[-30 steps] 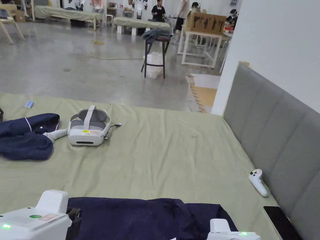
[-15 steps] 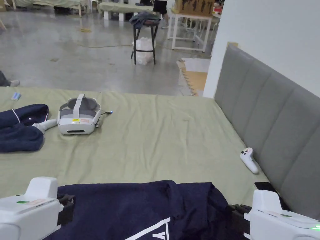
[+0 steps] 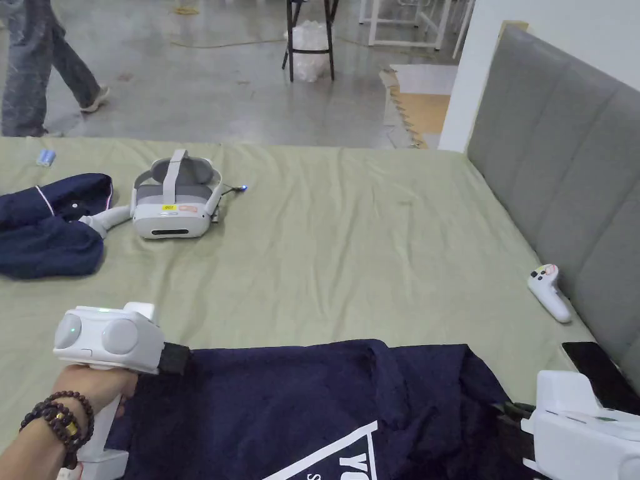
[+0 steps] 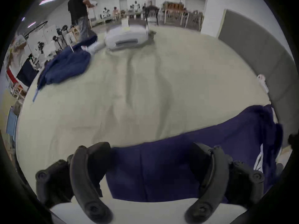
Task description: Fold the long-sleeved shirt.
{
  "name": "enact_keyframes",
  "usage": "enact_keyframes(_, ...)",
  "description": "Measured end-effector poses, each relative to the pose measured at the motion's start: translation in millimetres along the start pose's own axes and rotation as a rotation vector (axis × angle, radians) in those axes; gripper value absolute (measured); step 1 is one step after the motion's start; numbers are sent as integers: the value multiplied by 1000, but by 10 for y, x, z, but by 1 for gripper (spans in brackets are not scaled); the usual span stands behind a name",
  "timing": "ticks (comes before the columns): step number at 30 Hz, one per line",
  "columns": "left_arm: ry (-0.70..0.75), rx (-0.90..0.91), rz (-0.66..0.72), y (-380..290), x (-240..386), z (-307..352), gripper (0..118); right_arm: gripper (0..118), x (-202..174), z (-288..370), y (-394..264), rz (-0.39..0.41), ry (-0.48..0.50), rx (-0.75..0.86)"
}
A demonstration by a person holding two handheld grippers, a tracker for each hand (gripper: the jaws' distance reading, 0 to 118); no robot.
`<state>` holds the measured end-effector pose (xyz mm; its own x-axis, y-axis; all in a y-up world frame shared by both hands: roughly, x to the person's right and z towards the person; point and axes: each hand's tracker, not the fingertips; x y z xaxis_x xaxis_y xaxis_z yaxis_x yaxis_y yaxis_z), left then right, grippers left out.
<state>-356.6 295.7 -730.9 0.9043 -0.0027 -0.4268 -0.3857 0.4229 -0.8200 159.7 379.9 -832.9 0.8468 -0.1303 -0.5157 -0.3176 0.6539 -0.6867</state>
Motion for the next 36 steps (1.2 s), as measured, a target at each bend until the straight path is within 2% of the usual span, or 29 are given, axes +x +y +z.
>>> enact_keyframes(1, -5, -43, -4, -37, 28, -48, 71, 1, 20, -48, 114, 0, -13, 1)
enact_keyframes(3, 25, 41, -7, -60, 218, 202, 38, 1, 67, -158, 410, 8, -33, 14)
enact_keyframes(4, -50, 53, 13, -46, 231, 284, 38, 1, 76, -209, 548, 13, -46, 20)
enact_keyframes(5, -186, 66, 41, -62, 243, 405, 12, 1, 94, -313, 725, 18, -55, 21)
enact_keyframes(7, -113, 96, 24, -20, 303, 551, 12, 4, 123, -541, 1028, 21, -64, 17)
enact_keyframes(8, -65, 128, -34, -12, 322, 603, 12, 32, 182, -740, 1162, 19, -66, 12)
enact_keyframes(9, -49, 145, -49, 6, 319, 614, 12, 66, 207, -914, 1280, 10, -71, -26)
enact_keyframes(10, -62, 145, -35, 27, 301, 612, 12, 91, 227, -1083, 1360, 1, -77, -95)
enact_keyframes(11, -75, 145, -24, 51, 279, 631, 12, 95, 244, -1251, 1425, 9, -78, -157)
enact_keyframes(14, -99, 136, 9, 69, 259, 646, 12, 55, 223, -1665, 1396, 9, -150, -261)
enact_keyframes(16, -98, 144, -7, 69, 285, 660, 12, 54, 198, -1856, 1273, -28, -168, -368)
enact_keyframes(18, -96, 140, -7, 67, 273, 630, 12, 32, 194, -1972, 1147, -70, -98, -416)
enact_keyframes(19, -98, 139, -6, 73, 273, 625, 12, 29, 185, -1969, 1098, -85, -82, -399)
enact_keyframes(20, -96, 139, -4, 84, 273, 616, 12, 19, 218, -1960, 1096, -83, -112, -353)
enact_keyframes(21, -97, 139, -3, 96, 271, 605, 12, 5, 221, -1933, 1126, -75, -99, -344)
enact_keyframes(22, -100, 141, -3, 88, 249, 582, 12, 5, 225, -1895, 1139, -67, -45, -306)
enact_keyframes(24, -103, 155, 1, 90, 233, 669, 12, 5, 255, -1714, 1196, -76, -79, -269)
enact_keyframes(27, -148, 232, 9, 32, 192, 976, 12, 5, 195, -1192, 1272, -62, 17, -167)
enact_keyframes(32, -179, 366, -38, -278, 152, 1705, 12, 5, 24, -161, 1081, 63, 60, 1)
enact_keyframes(36, -201, 457, -65, -779, 70, 2226, 12, 5, 5, 600, 652, 97, 102, 115)
